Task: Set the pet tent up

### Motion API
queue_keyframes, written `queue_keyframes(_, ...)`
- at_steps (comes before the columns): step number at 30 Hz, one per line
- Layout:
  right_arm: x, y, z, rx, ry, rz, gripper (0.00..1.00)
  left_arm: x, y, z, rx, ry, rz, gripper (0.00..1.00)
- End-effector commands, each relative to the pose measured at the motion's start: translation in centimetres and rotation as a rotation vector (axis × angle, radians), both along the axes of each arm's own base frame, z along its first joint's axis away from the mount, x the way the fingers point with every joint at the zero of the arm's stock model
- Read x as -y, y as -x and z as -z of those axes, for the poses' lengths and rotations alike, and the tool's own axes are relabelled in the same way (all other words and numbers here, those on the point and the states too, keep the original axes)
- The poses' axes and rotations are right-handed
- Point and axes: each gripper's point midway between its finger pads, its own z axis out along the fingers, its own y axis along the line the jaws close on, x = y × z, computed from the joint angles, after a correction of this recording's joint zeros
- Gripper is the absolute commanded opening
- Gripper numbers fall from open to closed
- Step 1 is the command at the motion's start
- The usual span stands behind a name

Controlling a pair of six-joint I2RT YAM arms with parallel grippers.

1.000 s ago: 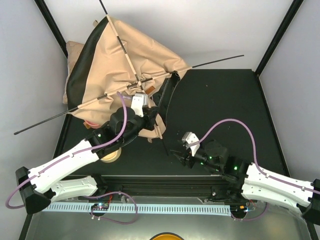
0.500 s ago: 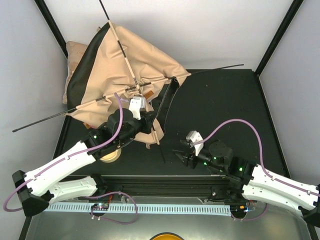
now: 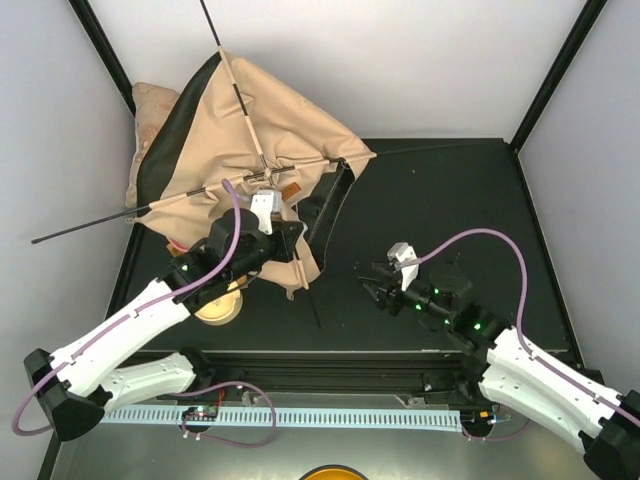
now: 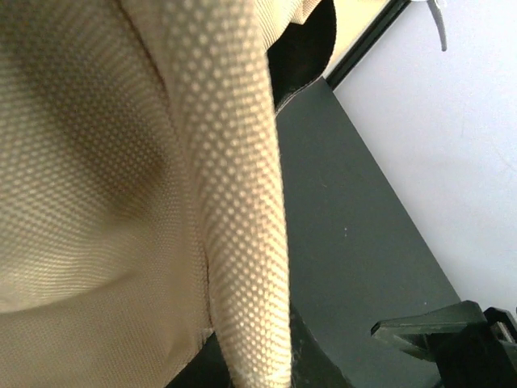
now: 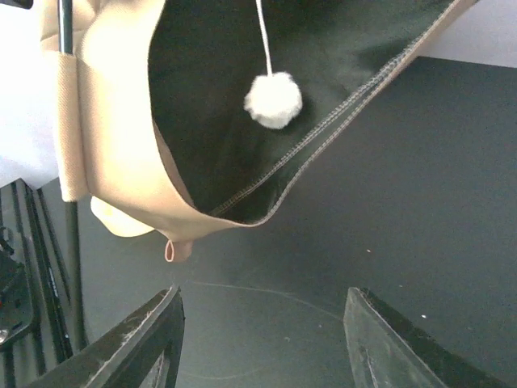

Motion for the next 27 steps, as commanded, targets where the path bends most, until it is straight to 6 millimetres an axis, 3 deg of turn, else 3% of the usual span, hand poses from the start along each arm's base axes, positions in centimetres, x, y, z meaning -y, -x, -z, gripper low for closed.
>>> queue_keyframes(1,0.2,0.2,0.0,0.029,-0.066,-0.021,0.57,-0.5,0.0,-5.1,0.062,0.131,0.031,0.01)
queue_keyframes(7,0.7,0.4,0.8,0.142,-0.125,-0.012,0.56,-1.3,0.0,-7.9,0.057,0.23,0.086,0.02)
queue_keyframes(10,0.3,1.7,0.5,0.262,-0.163,-0.091,0.57,-1.6,0.2,-9.3,0.069,0.266,0.103,0.02)
queue_keyframes(16,-2.3,3.1,0.8,0.343,-0.094,-0.267,0.5,-1.0,1.3,-11.0,0.08,0.344,0.166,0.02)
queue_keyframes(27,-6.4,4.6,1.4,0.405,-0.092,-0.354,0.42,-1.5,2.8,-13.8,0.15,0.423,0.197,0.02)
